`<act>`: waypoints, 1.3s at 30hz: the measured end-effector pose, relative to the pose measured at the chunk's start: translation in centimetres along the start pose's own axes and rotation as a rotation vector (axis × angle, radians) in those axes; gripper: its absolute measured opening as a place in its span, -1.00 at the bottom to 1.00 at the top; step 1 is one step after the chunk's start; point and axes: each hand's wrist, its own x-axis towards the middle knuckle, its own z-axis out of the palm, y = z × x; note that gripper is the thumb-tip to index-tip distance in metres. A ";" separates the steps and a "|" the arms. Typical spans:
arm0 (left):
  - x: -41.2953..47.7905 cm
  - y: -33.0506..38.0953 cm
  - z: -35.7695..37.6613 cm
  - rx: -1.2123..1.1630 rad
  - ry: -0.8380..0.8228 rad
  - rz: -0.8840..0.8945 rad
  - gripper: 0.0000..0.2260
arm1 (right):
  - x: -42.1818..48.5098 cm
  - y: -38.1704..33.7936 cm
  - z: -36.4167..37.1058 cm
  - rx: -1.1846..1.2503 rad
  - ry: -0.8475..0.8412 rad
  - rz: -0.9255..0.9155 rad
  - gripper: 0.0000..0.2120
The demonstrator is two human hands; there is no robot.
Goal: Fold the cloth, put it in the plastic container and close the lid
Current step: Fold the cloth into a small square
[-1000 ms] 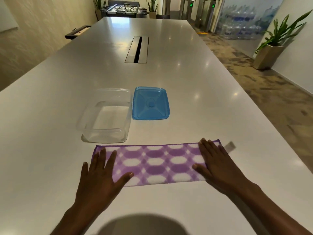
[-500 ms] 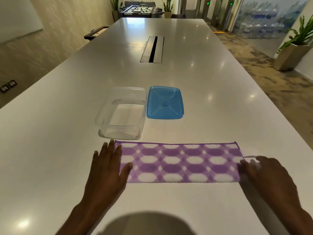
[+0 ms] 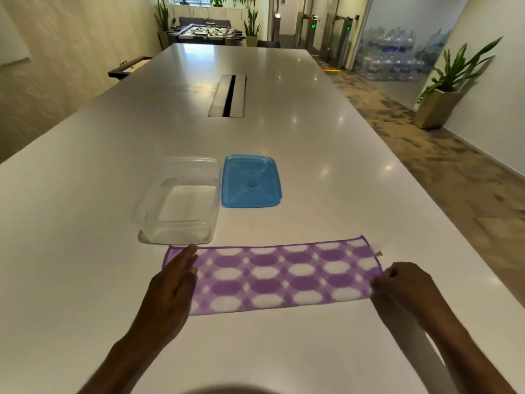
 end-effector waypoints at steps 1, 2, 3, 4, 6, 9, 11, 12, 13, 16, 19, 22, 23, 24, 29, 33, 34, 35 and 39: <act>0.1 0.0 -0.2 -0.045 0.012 -0.015 -0.62 | -0.2 -0.5 -0.2 0.055 0.013 -0.015 -0.81; 0.2 -0.1 -0.5 -0.095 0.031 -0.035 -0.64 | -0.5 -1.3 -0.3 0.108 0.024 -0.034 -0.82; 0.3 -0.1 -0.5 -0.151 0.042 -0.060 -0.66 | -0.8 -2.2 -0.5 0.154 0.042 -0.053 -0.84; 0.5 -0.1 -0.6 -0.208 0.054 -0.090 -0.68 | -1.1 -3.2 -0.8 0.186 0.062 -0.084 -0.87; 0.7 -0.2 -0.9 -0.332 0.082 -0.154 -0.73 | -2.0 -6.0 -0.9 0.227 0.090 -0.187 -0.89; 1.2 -0.5 -1.4 -0.482 0.108 -0.199 -0.79 | -4.7 -11.4 0.0 0.223 0.085 -0.384 -0.79; 1.4 -0.5 -1.9 -0.537 0.107 -0.218 -0.77 | -7.1 -15.0 1.6 0.183 0.078 -0.509 -0.73; 1.5 -0.6 -2.1 -0.562 0.103 -0.229 -0.75 | -8.2 -16.6 2.7 0.172 0.057 -0.563 -0.73; 1.5 -0.6 -2.3 -0.595 0.094 -0.245 -0.75 | -9.3 -18.0 3.9 0.163 0.027 -0.606 -0.74; 1.6 -0.1 -2.5 -0.690 0.080 -0.294 -0.71 | -11.5 -21.1 7.8 0.127 -0.067 -0.697 -0.73; 1.5 0.4 -3.0 -0.734 0.007 -0.344 -0.65 | -13.0 -22.6 12.3 0.077 -0.115 -0.783 -0.75; 1.6 0.0 -3.2 -0.669 0.003 -0.352 -0.64 | -14.5 -22.6 16.1 0.100 -0.140 -0.771 -0.86; 1.6 -0.2 -3.2 -0.650 0.012 -0.333 -0.65 | -14.7 -22.6 17.3 0.097 -0.098 -0.804 -0.90; 1.6 -0.4 -3.2 -0.642 0.007 -0.320 -0.65 | -14.8 -22.5 18.0 0.090 -0.067 -0.853 -0.85; 1.7 -0.6 -3.6 -0.492 0.086 -0.274 -0.75 | -14.6 -21.6 20.1 0.051 -0.203 -0.823 -0.34; 0.6 0.4 -5.0 -0.163 0.270 -0.113 -0.70 | -14.5 -21.2 18.3 0.052 -0.223 -0.866 -0.51; 0.4 0.7 -5.2 -0.063 0.305 0.017 -0.70 | -14.1 -20.9 17.8 0.056 -0.201 -0.841 -0.49; 0.3 1.2 -5.5 0.042 0.321 0.164 -0.72 | -13.9 -20.6 17.2 0.052 -0.145 -0.819 -0.49; 0.6 2.6 -4.5 0.299 0.106 0.538 -0.64 | -12.3 -19.0 15.7 -0.015 -0.002 -0.850 -0.53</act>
